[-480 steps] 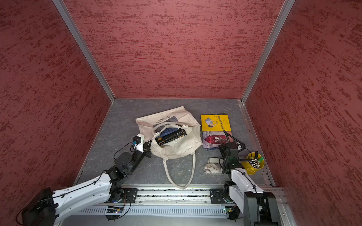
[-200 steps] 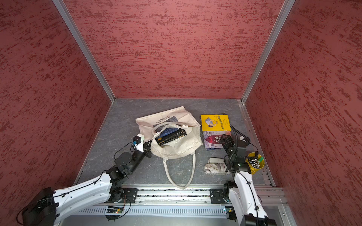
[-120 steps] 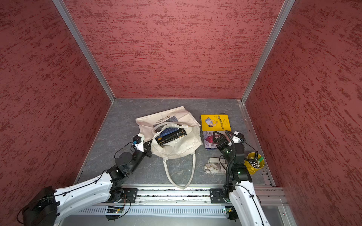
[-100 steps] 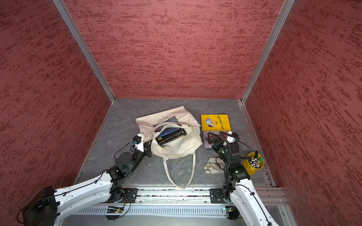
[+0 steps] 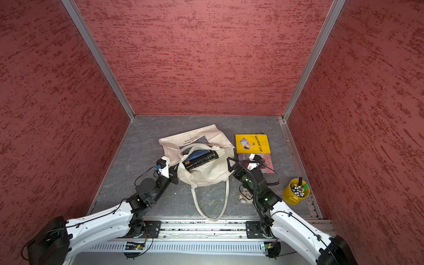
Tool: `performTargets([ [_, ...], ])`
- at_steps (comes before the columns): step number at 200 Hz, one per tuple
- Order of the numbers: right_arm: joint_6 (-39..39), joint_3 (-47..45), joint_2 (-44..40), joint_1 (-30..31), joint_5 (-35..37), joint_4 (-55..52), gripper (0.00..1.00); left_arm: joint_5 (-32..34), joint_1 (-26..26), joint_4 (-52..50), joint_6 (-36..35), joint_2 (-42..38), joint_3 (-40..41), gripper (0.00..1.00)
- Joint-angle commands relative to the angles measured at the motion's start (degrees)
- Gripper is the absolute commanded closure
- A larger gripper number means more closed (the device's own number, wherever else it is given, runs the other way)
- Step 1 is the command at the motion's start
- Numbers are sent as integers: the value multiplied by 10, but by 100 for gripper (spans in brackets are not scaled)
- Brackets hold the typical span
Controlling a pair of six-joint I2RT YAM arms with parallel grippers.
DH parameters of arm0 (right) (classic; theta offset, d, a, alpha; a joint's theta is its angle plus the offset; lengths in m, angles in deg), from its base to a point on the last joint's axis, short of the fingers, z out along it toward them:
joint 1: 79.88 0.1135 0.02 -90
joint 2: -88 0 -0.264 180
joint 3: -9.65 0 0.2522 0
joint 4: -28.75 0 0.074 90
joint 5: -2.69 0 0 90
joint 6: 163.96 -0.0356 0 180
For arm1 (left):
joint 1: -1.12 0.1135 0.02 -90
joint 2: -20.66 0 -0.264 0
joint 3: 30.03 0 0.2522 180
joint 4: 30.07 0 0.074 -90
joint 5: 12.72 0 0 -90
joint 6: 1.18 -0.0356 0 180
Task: Take out the books from the canvas bag
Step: Pick up the book from the canvas bag.
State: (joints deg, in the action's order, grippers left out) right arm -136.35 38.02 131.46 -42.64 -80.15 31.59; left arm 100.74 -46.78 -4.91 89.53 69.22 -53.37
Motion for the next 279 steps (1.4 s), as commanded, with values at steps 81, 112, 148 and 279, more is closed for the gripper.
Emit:
performTargets([
  [81,-34,10,174,170,125,215,1,-7,-2,49,-3,-1,0,100],
  [112,-32,27,229,189,133,250,1,-13,-1,50,-3,-3,0,100],
  [148,-28,67,343,196,100,319,2,-20,-1,57,-4,-5,4,100],
  [279,18,225,565,194,124,366,6,-66,-2,95,-16,-10,20,100],
])
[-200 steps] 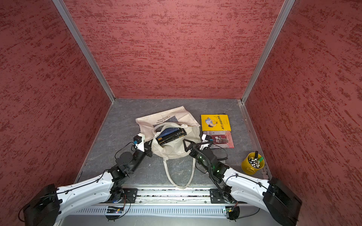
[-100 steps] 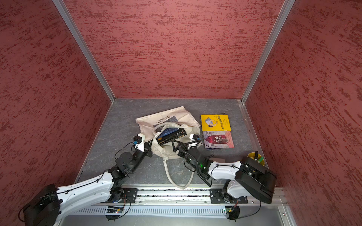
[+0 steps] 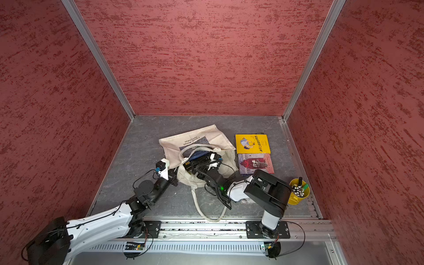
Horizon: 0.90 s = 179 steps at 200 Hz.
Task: Take out the books from the canvas bag
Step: Pick up the book from the canvas bag.
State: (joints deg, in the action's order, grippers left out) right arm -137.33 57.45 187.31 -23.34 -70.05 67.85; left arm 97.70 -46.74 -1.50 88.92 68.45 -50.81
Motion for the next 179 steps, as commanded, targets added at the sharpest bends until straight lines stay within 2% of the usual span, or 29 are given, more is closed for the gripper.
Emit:
performTargets([
  [1,29,32,7,1,23,2,6,-35,-2,61,-9,-3,-5,100],
  [31,31,41,20,0,30,-13,1,-35,-2,60,-8,-7,-4,100],
  [60,30,25,28,-2,40,10,2,-42,-2,61,-4,-7,-4,100],
  [99,44,52,53,-7,34,-8,1,-44,-2,54,-1,-19,-3,100],
  [133,36,34,46,-18,40,14,5,-42,-2,53,4,-25,-1,100],
  [179,47,74,70,-26,26,-14,13,-50,-3,50,5,-36,-1,100],
])
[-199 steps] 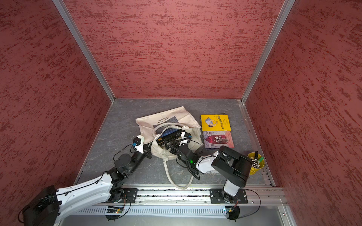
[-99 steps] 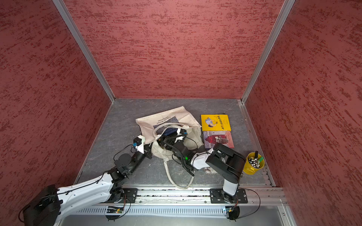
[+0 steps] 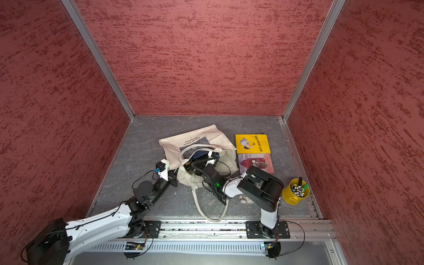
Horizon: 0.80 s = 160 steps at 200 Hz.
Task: Take out the books from the canvas bag
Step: Pick up the book from the canvas bag.
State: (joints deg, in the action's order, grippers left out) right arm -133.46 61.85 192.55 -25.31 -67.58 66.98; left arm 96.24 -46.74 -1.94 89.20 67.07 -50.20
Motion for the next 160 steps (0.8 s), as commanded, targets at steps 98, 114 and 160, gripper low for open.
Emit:
performTargets([
  [98,-35,96,44,-44,9,-88,34,-38,-3,52,2,-34,-6,100],
  [114,-53,103,54,-48,1,-91,36,-37,-3,53,2,-33,-6,100],
  [160,-76,131,75,-62,-21,-94,43,-42,-3,55,2,-27,-7,100],
])
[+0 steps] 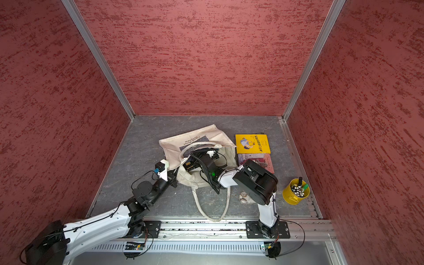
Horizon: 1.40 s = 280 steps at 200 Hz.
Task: Take out the books from the canvas bag
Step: Pick up the book from the canvas bag.
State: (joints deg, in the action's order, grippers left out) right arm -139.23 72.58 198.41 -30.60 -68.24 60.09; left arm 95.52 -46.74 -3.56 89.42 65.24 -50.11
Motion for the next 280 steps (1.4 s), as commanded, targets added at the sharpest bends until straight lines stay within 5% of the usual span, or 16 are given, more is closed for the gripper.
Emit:
performTargets([
  [1,-18,24,16,-9,-14,-26,43,-35,-3,72,0,-8,-8,100],
  [129,-25,68,65,-40,-105,79,51,-40,-3,79,-1,6,-10,100],
  [202,-5,87,48,-41,-114,72,51,-45,-3,82,-2,18,-11,100],
  [280,22,4,-39,-45,-55,45,51,-27,-3,75,-6,26,-15,100],
])
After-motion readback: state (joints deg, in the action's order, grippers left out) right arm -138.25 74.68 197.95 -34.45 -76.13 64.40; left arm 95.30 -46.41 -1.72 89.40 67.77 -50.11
